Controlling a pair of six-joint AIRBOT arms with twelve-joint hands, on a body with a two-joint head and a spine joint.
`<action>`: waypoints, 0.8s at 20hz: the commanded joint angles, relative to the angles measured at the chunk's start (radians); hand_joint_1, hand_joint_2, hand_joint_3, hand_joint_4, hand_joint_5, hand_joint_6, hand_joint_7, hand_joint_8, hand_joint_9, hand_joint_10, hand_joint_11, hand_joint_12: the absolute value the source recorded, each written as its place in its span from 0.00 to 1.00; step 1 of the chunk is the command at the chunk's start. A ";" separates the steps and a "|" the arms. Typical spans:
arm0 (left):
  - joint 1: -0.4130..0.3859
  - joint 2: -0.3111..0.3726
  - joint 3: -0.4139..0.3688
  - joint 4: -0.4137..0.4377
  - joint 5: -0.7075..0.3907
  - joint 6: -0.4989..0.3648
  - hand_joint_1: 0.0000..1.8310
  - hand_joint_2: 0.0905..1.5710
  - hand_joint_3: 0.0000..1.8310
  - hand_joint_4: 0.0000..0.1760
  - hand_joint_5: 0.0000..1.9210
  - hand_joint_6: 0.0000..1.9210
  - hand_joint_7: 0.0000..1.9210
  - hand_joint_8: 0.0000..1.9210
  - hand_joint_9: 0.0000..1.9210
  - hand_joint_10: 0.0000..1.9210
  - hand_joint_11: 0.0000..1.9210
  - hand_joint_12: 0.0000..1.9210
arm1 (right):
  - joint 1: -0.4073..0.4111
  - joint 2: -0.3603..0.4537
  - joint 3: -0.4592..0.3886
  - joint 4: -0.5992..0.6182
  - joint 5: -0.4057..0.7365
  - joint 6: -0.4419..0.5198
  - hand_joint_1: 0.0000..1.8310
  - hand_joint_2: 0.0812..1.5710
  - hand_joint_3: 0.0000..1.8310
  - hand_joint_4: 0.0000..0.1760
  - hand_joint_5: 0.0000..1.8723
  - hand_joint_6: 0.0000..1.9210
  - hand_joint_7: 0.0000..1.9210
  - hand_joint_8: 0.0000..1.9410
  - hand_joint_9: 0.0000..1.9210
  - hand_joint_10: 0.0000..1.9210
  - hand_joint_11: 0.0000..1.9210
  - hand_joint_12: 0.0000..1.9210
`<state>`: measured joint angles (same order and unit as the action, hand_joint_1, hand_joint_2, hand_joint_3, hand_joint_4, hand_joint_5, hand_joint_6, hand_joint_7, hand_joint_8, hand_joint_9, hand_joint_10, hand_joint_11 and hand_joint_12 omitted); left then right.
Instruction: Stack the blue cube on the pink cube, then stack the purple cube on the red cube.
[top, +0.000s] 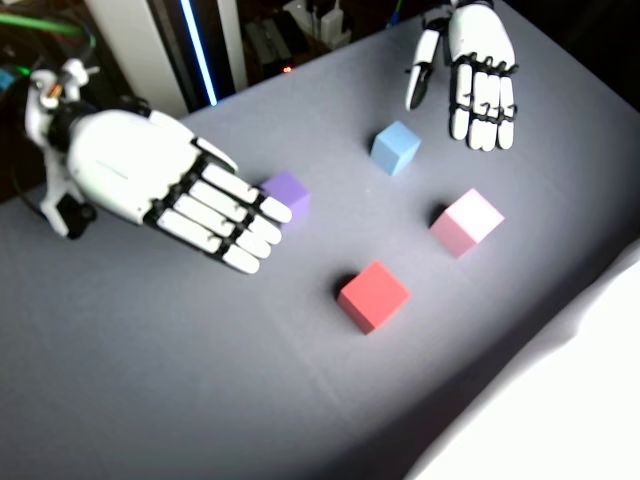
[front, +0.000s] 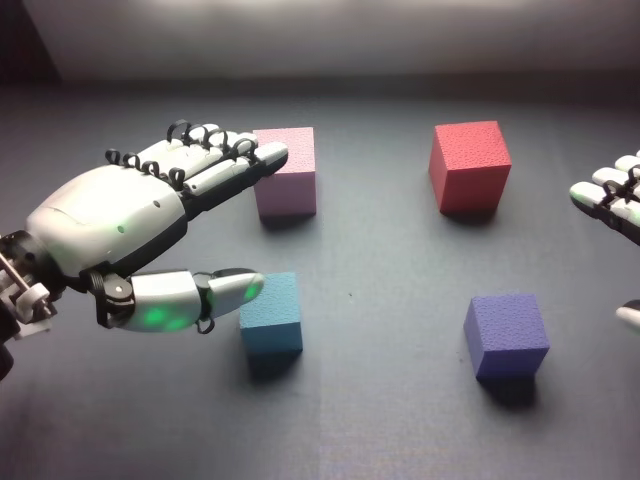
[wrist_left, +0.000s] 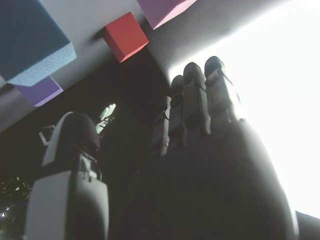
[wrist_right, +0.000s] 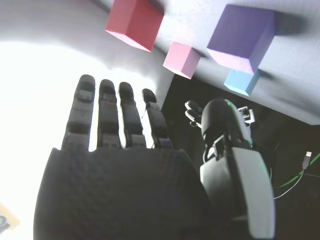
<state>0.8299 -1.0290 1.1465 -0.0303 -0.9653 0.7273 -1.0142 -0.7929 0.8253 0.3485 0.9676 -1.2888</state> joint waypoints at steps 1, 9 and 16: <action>-0.005 -0.003 0.003 -0.006 -0.113 -0.006 0.14 0.74 0.01 0.74 0.00 0.00 0.00 0.00 0.00 0.00 0.00 0.00 | 0.002 -0.003 0.006 -0.001 0.120 0.000 0.21 0.89 0.01 0.00 0.00 0.00 0.00 0.00 0.00 0.00 0.00 0.00; -0.004 -0.051 0.027 0.017 -0.024 -0.043 0.24 0.64 0.00 0.39 0.00 0.00 0.02 0.01 0.00 0.00 0.00 0.00 | -0.005 -0.006 0.006 0.014 0.120 0.000 0.24 0.89 0.00 0.00 0.00 0.00 0.00 0.00 0.00 0.00 0.00 0.00; -0.009 -0.133 0.083 0.019 0.090 -0.044 0.33 0.58 0.00 0.01 0.12 0.03 0.20 0.02 0.00 0.43 0.00 0.51 | -0.016 -0.006 0.005 0.028 0.120 0.001 0.26 0.89 0.00 0.00 0.00 0.00 0.00 0.00 0.00 0.00 0.00 0.00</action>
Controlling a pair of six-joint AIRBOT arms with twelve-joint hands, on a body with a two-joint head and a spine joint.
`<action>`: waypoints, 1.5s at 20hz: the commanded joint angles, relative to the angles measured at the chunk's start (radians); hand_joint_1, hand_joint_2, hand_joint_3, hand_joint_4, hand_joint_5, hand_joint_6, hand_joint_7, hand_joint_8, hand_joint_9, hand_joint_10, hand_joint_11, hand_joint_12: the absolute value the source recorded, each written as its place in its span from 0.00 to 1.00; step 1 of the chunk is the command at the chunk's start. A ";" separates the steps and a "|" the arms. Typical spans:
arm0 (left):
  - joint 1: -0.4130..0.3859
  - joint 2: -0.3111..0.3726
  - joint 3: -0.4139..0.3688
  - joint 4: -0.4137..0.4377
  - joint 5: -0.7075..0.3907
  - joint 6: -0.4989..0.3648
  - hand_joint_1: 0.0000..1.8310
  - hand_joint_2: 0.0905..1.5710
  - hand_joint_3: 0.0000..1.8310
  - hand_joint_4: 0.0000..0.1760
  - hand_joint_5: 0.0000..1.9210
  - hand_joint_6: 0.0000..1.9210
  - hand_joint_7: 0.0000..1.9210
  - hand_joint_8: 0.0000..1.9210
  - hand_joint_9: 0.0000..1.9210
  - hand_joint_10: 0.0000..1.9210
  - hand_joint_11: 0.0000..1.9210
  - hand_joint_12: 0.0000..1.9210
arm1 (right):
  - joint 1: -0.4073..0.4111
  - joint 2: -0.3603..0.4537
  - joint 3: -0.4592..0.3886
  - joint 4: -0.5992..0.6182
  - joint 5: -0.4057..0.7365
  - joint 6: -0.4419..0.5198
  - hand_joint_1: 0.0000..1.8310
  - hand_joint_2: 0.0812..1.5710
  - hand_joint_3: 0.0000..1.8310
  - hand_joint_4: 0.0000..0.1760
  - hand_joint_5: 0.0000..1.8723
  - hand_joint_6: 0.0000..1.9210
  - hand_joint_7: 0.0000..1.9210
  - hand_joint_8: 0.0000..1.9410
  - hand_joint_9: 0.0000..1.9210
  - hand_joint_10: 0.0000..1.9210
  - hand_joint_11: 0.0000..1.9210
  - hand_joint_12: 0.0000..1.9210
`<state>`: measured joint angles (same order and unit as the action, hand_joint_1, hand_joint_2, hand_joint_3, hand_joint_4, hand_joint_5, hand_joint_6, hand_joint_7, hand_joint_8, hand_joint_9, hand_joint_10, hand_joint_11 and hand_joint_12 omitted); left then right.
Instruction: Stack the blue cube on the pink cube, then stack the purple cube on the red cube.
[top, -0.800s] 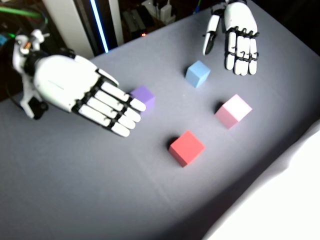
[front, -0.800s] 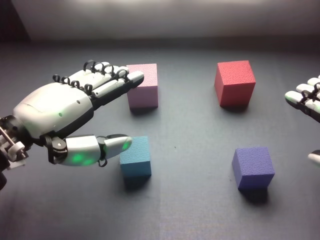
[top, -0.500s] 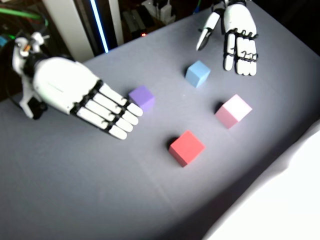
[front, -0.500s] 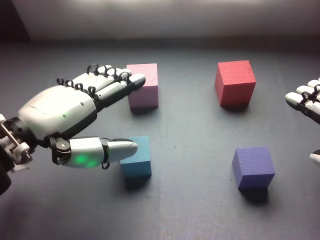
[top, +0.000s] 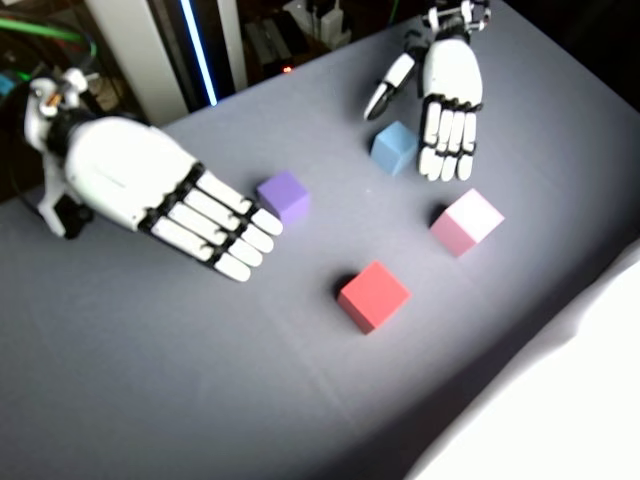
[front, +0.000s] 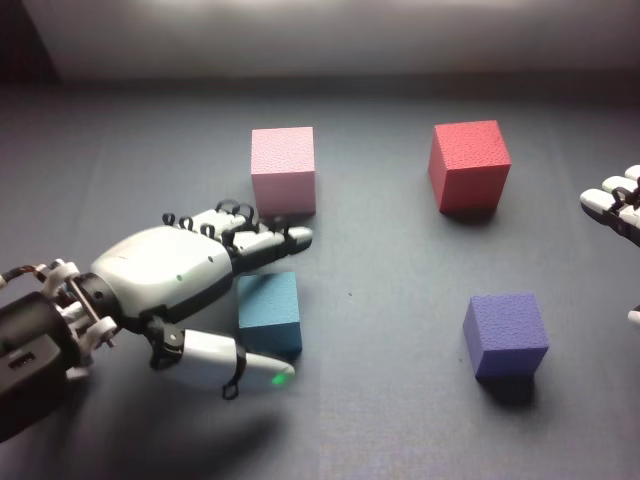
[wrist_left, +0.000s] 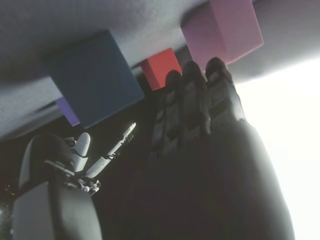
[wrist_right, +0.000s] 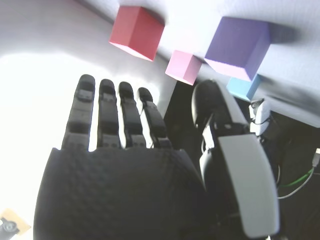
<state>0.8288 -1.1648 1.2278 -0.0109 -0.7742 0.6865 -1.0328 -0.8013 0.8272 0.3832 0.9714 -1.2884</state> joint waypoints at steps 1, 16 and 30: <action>-0.008 -0.005 0.008 -0.001 -0.090 -0.006 0.39 0.59 0.00 0.00 0.17 0.05 0.29 0.05 0.06 0.50 0.00 0.64 | 0.002 0.002 0.003 -0.006 0.116 0.000 0.26 0.89 0.00 0.00 0.00 0.00 0.00 0.00 0.00 0.00 0.00 0.00; -0.158 0.015 0.057 0.005 -0.169 -0.011 0.59 0.74 0.00 0.00 0.45 0.62 0.39 0.99 0.53 1.00 0.61 1.00 | -0.008 0.003 0.000 0.006 0.117 0.000 0.25 0.89 0.00 0.00 0.00 0.00 0.00 0.00 0.00 0.00 0.00 0.00; -0.365 -0.077 0.234 -0.081 -0.058 0.003 0.66 0.76 0.00 0.00 0.44 0.53 0.40 0.83 0.39 0.95 0.42 1.00 | -0.012 -0.013 0.007 0.007 0.112 0.000 0.24 0.89 0.00 0.00 0.00 0.00 0.00 0.00 0.00 0.00 0.00 0.00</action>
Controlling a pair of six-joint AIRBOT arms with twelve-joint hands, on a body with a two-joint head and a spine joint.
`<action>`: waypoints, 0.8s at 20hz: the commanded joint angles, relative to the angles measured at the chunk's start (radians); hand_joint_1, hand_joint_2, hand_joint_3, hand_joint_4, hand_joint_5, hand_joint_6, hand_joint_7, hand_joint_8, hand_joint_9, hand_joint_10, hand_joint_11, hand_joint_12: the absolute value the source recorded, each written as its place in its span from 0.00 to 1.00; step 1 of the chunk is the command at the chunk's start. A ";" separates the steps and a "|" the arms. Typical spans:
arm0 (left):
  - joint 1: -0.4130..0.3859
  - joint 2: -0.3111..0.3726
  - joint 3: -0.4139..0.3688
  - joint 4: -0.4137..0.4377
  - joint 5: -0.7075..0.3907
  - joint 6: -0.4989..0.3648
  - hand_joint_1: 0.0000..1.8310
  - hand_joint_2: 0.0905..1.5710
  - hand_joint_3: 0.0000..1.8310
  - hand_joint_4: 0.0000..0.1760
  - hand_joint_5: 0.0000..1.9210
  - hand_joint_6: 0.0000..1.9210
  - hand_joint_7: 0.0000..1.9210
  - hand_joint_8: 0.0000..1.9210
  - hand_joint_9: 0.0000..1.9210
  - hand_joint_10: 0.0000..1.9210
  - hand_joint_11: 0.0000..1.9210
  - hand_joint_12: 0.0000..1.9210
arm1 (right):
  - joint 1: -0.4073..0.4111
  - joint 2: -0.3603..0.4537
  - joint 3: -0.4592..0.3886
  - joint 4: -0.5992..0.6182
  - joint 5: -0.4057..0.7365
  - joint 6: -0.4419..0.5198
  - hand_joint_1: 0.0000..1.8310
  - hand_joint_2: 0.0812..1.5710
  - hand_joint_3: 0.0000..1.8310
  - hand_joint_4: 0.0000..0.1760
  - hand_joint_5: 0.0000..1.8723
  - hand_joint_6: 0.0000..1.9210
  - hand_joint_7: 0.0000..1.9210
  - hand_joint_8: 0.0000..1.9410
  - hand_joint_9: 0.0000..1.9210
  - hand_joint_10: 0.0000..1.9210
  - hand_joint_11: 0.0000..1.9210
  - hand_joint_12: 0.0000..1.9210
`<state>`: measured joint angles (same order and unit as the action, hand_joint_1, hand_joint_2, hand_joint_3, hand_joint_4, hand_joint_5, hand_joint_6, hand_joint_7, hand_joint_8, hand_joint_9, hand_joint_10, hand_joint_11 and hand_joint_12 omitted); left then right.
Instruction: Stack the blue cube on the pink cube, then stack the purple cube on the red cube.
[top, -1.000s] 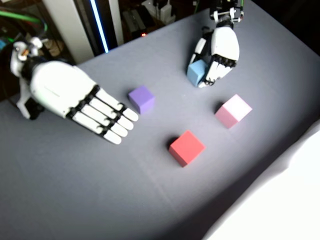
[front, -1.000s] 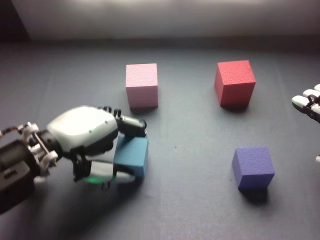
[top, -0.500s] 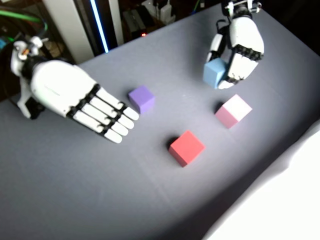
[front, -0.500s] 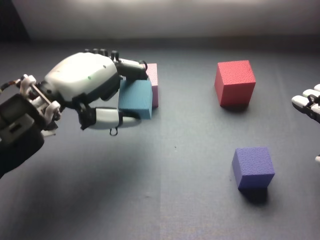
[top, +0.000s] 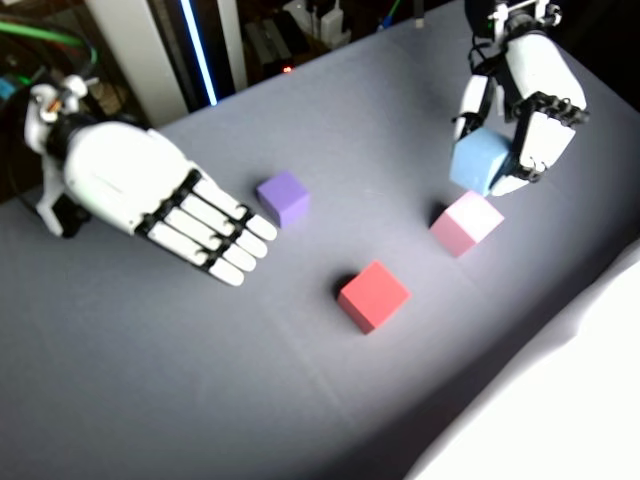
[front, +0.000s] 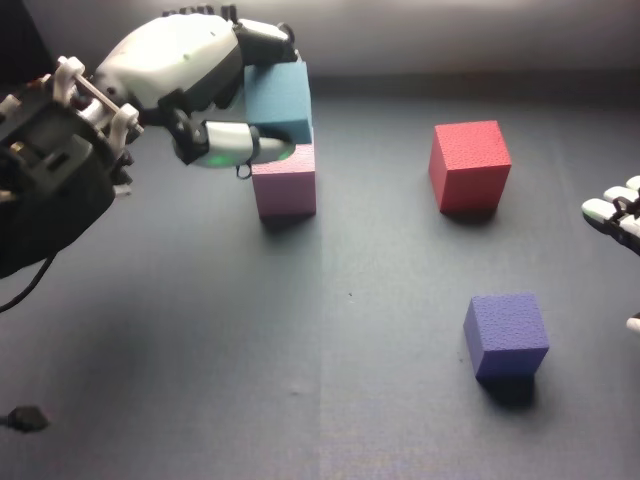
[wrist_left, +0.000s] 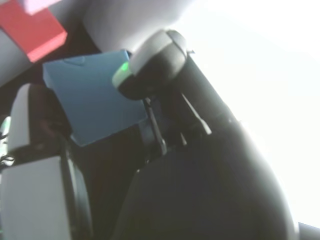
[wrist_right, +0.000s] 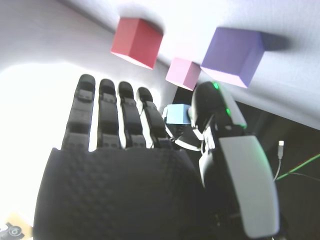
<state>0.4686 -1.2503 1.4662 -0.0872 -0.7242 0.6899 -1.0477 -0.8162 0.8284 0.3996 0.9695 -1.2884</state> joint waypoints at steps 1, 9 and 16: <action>-0.017 -0.004 0.010 -0.004 -0.086 0.001 0.65 0.75 0.00 0.00 0.45 0.56 0.40 0.78 0.34 0.90 0.33 1.00 | 0.003 0.000 0.006 -0.009 0.112 0.000 0.24 0.89 0.00 0.00 0.00 0.00 0.00 0.00 0.00 0.00 0.00 0.00; -0.017 -0.059 0.091 -0.066 0.024 0.017 0.62 0.74 0.00 0.00 0.45 0.61 0.48 0.99 0.58 1.00 0.65 1.00 | 0.002 -0.007 0.008 -0.009 0.110 0.001 0.25 0.89 0.00 0.00 0.00 0.00 0.00 0.00 0.00 0.00 0.00 0.00; -0.003 -0.079 0.114 -0.090 0.051 0.017 0.66 0.76 0.00 0.00 0.40 0.57 0.43 0.79 0.42 0.92 0.48 1.00 | 0.001 -0.008 0.008 -0.009 0.110 0.002 0.27 0.89 0.00 0.00 0.00 0.00 0.00 0.00 0.00 0.00 0.00 0.00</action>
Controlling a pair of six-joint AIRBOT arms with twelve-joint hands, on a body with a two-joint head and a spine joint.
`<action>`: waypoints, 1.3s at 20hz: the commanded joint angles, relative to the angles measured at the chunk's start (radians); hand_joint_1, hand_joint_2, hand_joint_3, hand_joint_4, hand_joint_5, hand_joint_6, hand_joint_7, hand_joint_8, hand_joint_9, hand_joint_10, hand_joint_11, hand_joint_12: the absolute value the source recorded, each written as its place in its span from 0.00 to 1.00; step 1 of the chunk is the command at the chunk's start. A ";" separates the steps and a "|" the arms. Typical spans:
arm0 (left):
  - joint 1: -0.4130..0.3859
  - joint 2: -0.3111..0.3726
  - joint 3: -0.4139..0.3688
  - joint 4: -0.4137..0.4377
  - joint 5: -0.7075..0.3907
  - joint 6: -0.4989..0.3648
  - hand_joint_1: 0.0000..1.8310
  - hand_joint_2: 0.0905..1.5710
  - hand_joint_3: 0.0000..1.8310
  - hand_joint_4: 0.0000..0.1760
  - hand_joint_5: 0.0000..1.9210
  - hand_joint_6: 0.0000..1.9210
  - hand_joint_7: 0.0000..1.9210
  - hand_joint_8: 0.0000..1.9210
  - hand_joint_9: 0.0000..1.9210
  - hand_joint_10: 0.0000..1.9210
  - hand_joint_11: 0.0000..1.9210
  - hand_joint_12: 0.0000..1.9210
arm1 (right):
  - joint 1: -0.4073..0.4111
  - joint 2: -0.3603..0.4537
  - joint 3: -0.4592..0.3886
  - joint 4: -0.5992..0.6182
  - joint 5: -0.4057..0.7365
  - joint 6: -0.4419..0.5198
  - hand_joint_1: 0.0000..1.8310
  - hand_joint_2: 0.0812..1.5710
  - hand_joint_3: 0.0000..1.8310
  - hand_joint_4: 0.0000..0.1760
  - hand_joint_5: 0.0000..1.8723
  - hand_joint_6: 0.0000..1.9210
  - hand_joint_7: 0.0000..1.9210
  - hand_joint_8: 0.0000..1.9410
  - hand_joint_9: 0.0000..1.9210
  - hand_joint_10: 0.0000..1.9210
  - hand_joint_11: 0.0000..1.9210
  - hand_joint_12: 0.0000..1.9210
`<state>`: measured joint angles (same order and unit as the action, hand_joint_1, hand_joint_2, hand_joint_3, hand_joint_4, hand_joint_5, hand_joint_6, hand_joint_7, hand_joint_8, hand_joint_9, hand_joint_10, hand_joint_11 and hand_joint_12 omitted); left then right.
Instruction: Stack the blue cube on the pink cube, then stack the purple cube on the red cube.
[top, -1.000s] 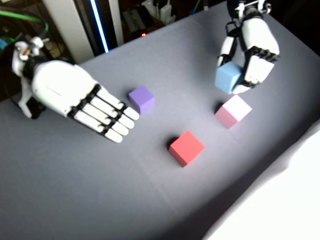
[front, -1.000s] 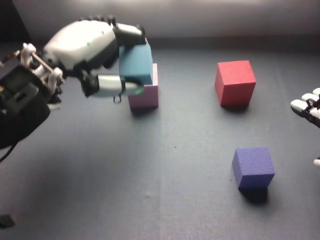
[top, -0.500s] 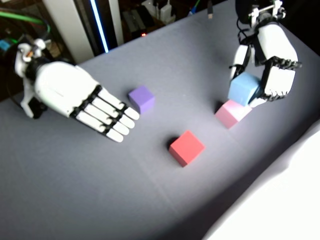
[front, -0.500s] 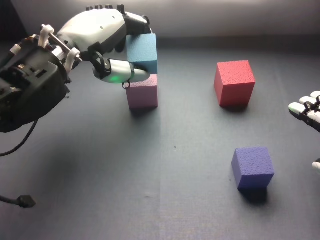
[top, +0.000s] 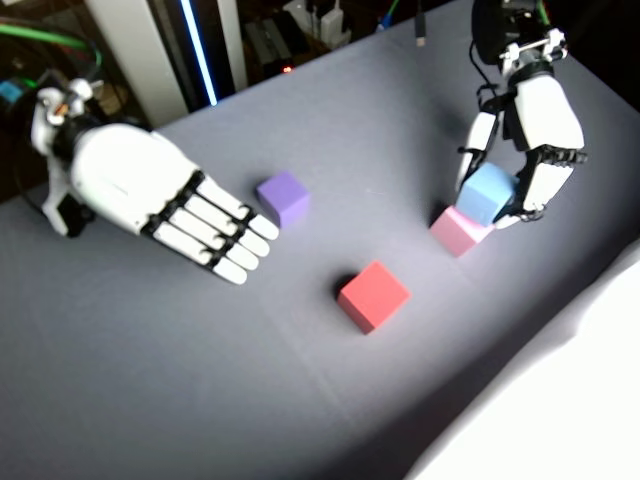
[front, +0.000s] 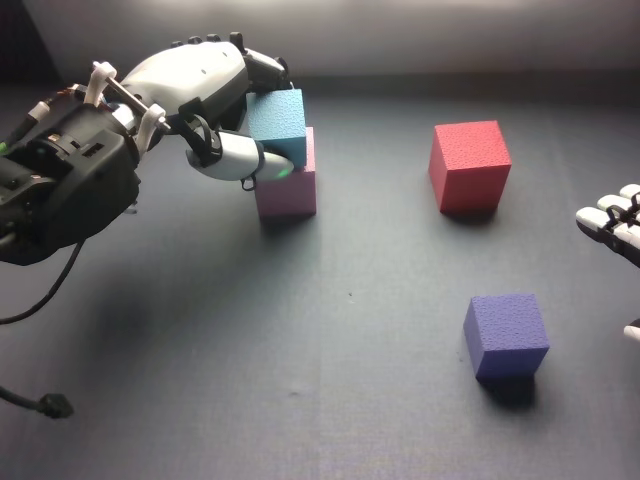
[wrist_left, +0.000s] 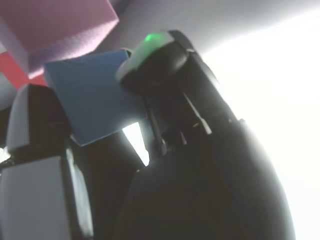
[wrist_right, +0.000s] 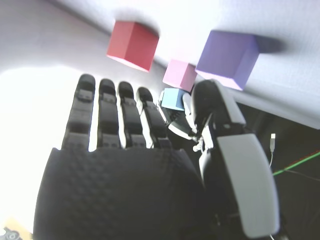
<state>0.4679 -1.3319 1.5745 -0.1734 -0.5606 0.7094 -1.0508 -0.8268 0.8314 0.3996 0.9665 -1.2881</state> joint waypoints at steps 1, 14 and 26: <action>0.000 0.001 0.006 -0.004 -0.111 -0.003 0.65 0.78 0.00 0.00 0.34 0.67 0.43 0.77 0.40 0.85 0.42 1.00 | 0.004 0.002 0.005 -0.009 0.113 0.002 0.27 0.89 0.00 0.00 0.00 0.00 0.00 0.00 0.00 0.00 0.00 0.00; 0.045 0.053 -0.064 0.000 -0.219 -0.002 0.47 0.63 0.00 1.00 0.00 0.00 0.00 0.00 0.00 0.00 0.00 0.00 | 0.002 0.005 -0.002 -0.029 0.118 0.022 0.28 0.88 0.00 0.00 0.00 0.00 0.00 0.00 0.00 0.00 0.00 0.00; 0.325 0.316 -0.388 -0.002 -0.729 0.011 0.44 0.68 0.01 1.00 0.00 0.00 0.00 0.00 0.00 0.00 0.00 0.00 | 0.025 -0.040 0.075 -0.244 0.128 0.377 0.38 0.70 0.00 0.00 0.00 0.00 0.00 0.00 0.00 0.00 0.00 0.30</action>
<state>0.8158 -1.0187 1.1732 -0.1719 -1.1530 0.7219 -1.0321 -0.8768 0.9119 0.1589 0.9798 -0.9089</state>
